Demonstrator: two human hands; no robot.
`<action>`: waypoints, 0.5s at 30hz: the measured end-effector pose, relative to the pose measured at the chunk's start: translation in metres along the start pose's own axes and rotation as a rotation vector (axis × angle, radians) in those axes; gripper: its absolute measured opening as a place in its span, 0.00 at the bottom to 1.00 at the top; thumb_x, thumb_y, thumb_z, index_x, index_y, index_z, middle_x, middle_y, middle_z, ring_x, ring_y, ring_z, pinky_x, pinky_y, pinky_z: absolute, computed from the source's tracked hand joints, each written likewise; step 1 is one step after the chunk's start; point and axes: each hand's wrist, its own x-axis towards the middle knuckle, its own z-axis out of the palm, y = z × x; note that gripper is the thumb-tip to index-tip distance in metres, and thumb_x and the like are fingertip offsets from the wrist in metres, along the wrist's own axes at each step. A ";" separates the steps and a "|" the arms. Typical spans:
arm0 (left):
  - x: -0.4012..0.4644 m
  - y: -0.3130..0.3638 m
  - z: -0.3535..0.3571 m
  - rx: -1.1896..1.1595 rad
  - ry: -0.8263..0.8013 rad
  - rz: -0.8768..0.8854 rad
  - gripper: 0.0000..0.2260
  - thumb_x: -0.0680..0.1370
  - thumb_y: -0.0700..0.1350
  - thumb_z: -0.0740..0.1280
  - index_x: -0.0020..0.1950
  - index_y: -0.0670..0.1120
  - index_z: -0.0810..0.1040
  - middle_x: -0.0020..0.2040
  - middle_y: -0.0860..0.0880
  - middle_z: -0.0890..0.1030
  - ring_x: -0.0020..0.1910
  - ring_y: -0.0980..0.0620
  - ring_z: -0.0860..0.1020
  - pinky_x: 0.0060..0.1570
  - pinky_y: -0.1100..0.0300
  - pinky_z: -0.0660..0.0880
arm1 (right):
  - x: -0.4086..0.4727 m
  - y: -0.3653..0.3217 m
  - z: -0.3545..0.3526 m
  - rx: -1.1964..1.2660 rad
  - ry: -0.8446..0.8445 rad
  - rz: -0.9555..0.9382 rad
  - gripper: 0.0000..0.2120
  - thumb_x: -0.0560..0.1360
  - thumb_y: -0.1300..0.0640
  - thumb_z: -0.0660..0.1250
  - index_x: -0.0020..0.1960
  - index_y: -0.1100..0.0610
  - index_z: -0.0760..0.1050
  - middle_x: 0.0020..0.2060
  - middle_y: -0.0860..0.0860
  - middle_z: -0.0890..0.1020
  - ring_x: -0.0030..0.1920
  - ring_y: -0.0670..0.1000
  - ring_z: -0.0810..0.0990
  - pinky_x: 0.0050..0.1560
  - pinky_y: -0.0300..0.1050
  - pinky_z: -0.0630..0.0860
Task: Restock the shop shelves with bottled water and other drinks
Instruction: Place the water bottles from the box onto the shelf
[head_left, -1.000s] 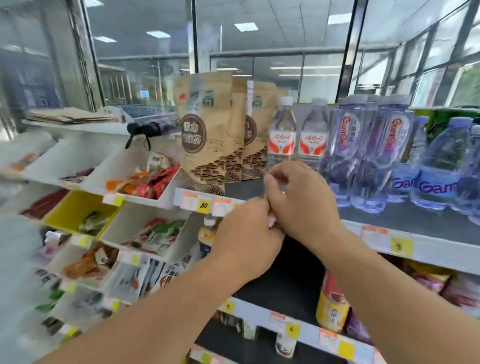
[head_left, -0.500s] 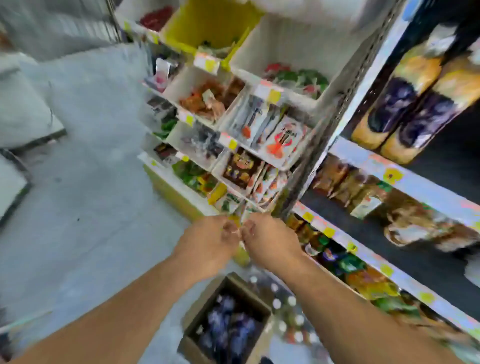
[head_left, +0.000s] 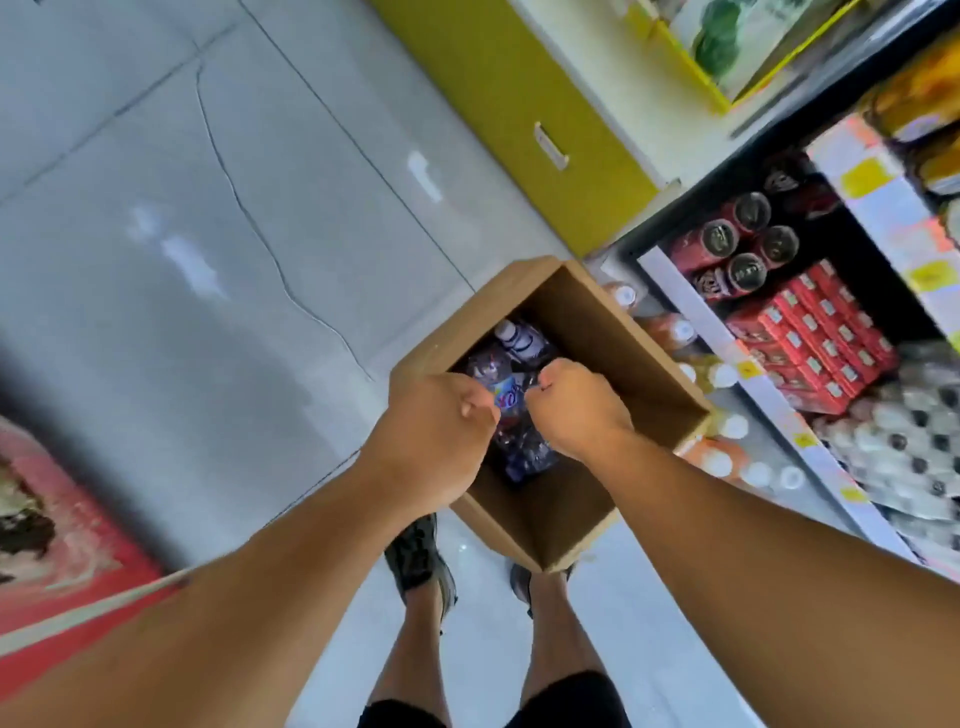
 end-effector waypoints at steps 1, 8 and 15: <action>0.013 -0.014 0.010 -0.011 -0.009 -0.038 0.15 0.78 0.38 0.59 0.31 0.43 0.64 0.25 0.48 0.69 0.22 0.57 0.71 0.21 0.71 0.60 | 0.019 0.000 0.017 0.013 -0.007 -0.004 0.14 0.79 0.51 0.61 0.61 0.57 0.74 0.60 0.59 0.79 0.61 0.63 0.77 0.56 0.52 0.75; 0.067 -0.077 0.051 0.000 -0.062 -0.091 0.05 0.81 0.48 0.62 0.50 0.52 0.78 0.47 0.54 0.83 0.43 0.57 0.79 0.38 0.72 0.71 | 0.116 -0.014 0.104 0.008 -0.078 -0.003 0.32 0.79 0.52 0.65 0.78 0.58 0.57 0.75 0.61 0.62 0.72 0.66 0.67 0.68 0.58 0.67; 0.079 -0.078 0.055 -0.018 -0.043 -0.055 0.12 0.80 0.51 0.65 0.62 0.53 0.78 0.47 0.58 0.81 0.50 0.61 0.79 0.50 0.69 0.73 | 0.148 -0.014 0.122 -0.064 0.018 0.023 0.31 0.78 0.56 0.64 0.77 0.56 0.54 0.71 0.61 0.65 0.69 0.66 0.71 0.62 0.61 0.70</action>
